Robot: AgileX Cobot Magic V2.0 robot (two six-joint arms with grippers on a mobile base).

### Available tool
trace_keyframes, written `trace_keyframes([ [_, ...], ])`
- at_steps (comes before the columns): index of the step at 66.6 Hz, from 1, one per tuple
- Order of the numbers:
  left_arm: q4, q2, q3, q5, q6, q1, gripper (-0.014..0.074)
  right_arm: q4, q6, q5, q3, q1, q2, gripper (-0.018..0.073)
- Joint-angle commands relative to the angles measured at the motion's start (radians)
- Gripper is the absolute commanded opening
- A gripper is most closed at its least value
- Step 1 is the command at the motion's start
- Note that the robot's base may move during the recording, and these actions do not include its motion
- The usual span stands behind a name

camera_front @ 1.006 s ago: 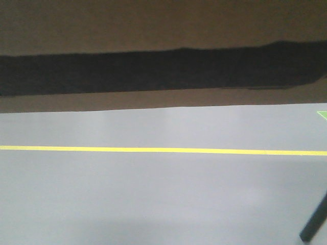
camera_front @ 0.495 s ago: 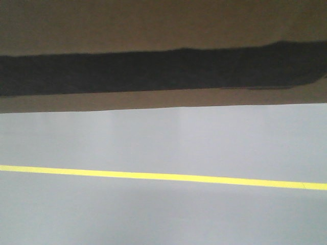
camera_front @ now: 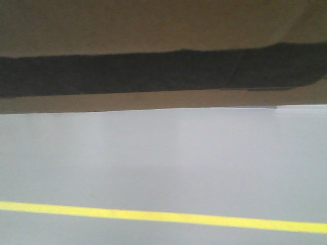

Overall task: Grab box from left shelf to table start
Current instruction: 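Carry the box with both grippers while driving toward the table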

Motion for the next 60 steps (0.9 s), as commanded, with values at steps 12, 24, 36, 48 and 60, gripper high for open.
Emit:
trace_keyframes([
  [12, 0.026, 0.014, -0.038, -0.209, -0.016, -0.006, -0.0100, -0.001, -0.007, -0.142, -0.031, -0.005, 0.023, 0.0066],
  [24, 0.026, 0.014, -0.038, -0.209, -0.016, -0.006, -0.0100, -0.001, -0.007, -0.142, -0.031, -0.005, 0.023, 0.0066],
  [36, 0.026, 0.014, -0.038, -0.209, -0.016, -0.006, -0.0100, -0.001, -0.007, -0.142, -0.031, -0.005, 0.023, 0.0066],
  [48, 0.026, 0.014, -0.038, -0.209, -0.016, -0.006, -0.0100, -0.001, -0.007, -0.142, -0.031, -0.005, 0.023, 0.0066],
  [60, 0.026, 0.014, -0.038, -0.209, -0.016, -0.006, -0.0100, -0.001, -0.007, -0.142, -0.031, -0.005, 0.023, 0.0066],
])
